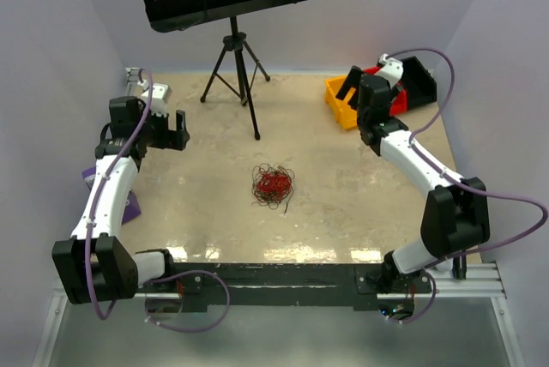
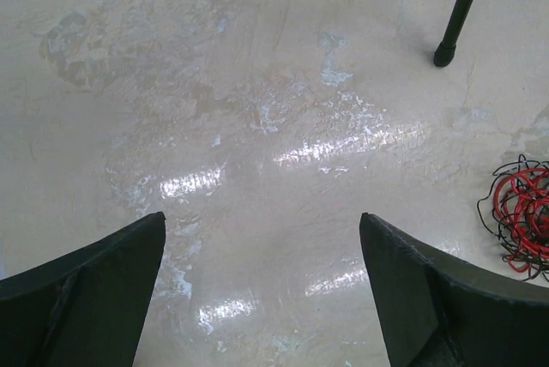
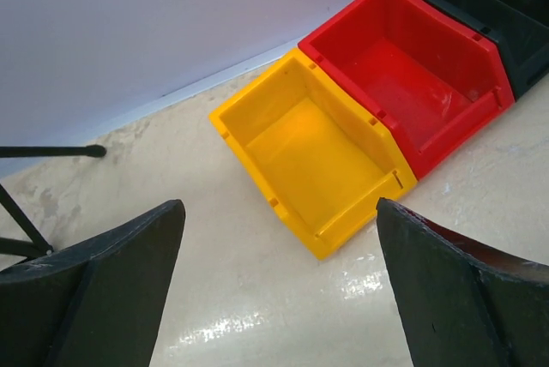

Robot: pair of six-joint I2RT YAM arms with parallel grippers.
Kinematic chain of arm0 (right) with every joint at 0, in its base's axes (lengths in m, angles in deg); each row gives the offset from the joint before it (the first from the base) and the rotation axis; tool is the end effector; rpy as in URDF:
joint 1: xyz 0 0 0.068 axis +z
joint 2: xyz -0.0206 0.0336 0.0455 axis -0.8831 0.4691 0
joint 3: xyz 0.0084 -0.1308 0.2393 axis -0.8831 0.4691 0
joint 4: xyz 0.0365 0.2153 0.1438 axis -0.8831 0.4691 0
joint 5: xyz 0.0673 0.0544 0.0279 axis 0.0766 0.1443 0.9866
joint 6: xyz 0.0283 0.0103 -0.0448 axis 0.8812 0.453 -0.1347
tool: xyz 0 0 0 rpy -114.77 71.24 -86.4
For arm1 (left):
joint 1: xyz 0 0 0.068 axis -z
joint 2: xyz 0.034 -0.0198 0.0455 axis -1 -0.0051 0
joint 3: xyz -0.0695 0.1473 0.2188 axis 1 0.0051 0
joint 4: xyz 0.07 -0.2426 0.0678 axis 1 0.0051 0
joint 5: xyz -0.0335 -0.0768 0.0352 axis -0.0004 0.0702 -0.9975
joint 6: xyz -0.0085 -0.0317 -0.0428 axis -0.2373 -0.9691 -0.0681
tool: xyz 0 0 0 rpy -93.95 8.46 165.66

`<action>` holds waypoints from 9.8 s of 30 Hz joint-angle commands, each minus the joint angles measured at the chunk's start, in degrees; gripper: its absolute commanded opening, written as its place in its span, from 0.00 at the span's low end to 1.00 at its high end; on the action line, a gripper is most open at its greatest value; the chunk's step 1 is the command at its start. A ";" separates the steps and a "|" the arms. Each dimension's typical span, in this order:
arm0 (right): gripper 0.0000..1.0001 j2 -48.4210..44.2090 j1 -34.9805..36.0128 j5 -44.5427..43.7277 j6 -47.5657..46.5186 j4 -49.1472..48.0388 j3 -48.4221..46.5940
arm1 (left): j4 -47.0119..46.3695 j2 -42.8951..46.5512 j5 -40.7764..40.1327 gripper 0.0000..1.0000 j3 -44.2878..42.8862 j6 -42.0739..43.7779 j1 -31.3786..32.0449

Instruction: Untangle the cables

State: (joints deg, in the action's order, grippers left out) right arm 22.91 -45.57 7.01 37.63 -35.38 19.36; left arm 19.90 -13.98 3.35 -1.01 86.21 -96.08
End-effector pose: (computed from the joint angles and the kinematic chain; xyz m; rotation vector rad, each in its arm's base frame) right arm 0.3517 0.0868 0.3147 0.4740 1.7605 0.0765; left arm 0.2674 0.0192 0.3082 0.1531 2.1838 -0.2171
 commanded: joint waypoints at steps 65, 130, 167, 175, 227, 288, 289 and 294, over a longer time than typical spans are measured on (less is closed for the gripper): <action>0.24 15.36 10.01 3.35 5.44 1.72 -0.68 | -22.24 -29.69 -15.52 1.00 0.29 11.81 43.80; 0.73 0.70 44.55 -9.64 32.68 8.57 5.89 | 8.34 6.43 -8.15 1.00 1.17 8.03 24.74; 0.55 -19.35 61.86 -8.76 52.82 22.36 24.46 | 7.11 2.74 0.82 1.00 8.99 18.32 41.79; 0.50 -21.83 61.86 -8.07 54.66 21.95 31.49 | 6.23 3.71 3.29 0.91 11.81 18.85 42.67; 0.13 -8.21 58.08 -8.77 47.02 11.92 27.19 | 7.12 3.80 7.94 1.00 10.14 17.71 45.83; 0.00 -50.04 58.00 -39.70 58.89 66.23 -2.33 | 16.60 17.76 -26.60 0.00 20.42 30.89 44.62; 0.00 -50.21 58.00 -40.49 57.66 66.15 -3.56 | 17.30 18.46 -26.59 0.00 20.51 31.24 43.56; 0.00 -49.25 58.00 -43.57 50.81 66.32 -11.56 | 19.77 20.58 -27.82 0.00 21.91 31.33 41.79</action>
State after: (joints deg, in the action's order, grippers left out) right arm -26.40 12.57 -29.56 94.92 30.50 14.18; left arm 36.65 5.03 -21.06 19.45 115.72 -53.57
